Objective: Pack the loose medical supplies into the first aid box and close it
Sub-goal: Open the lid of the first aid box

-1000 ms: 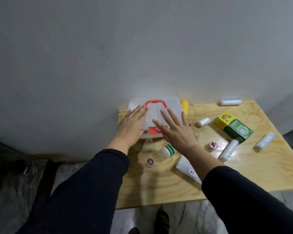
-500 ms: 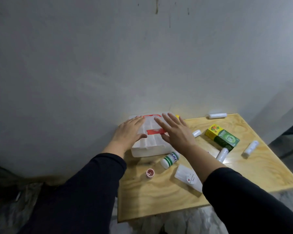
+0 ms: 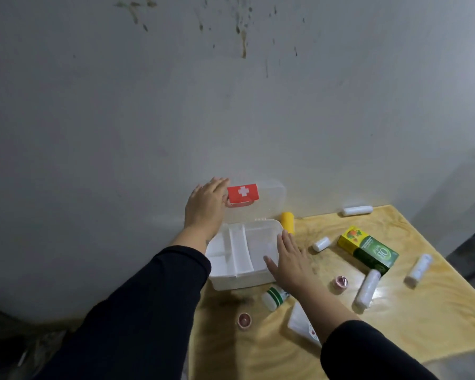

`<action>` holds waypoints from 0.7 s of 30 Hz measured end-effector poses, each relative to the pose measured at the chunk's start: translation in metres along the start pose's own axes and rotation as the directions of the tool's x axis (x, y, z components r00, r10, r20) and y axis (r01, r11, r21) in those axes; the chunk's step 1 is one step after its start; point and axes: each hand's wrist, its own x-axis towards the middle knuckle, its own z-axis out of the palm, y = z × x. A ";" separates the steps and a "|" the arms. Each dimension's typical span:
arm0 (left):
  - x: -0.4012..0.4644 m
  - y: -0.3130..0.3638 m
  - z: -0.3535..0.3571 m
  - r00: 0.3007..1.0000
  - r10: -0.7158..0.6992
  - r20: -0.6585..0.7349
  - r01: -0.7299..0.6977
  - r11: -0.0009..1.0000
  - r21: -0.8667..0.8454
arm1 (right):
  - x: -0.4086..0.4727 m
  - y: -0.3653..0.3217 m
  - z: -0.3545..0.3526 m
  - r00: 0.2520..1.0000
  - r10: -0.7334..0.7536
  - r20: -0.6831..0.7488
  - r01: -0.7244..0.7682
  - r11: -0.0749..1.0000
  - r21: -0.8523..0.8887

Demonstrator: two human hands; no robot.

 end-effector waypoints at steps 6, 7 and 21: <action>0.022 0.006 0.011 0.997 -0.071 -0.039 0.074 0.995 0.065 | 0.001 0.004 -0.003 1.000 -0.014 -0.005 0.014 0.999 -0.045; 0.022 0.007 0.011 0.997 -0.075 -0.024 0.076 0.994 0.075 | 0.002 0.004 -0.003 1.000 -0.017 -0.005 0.016 0.999 -0.047; -0.007 0.027 0.012 0.992 -0.012 0.128 -0.012 0.983 0.185 | -0.006 0.013 -0.021 1.000 -0.001 -0.013 0.000 0.999 -0.032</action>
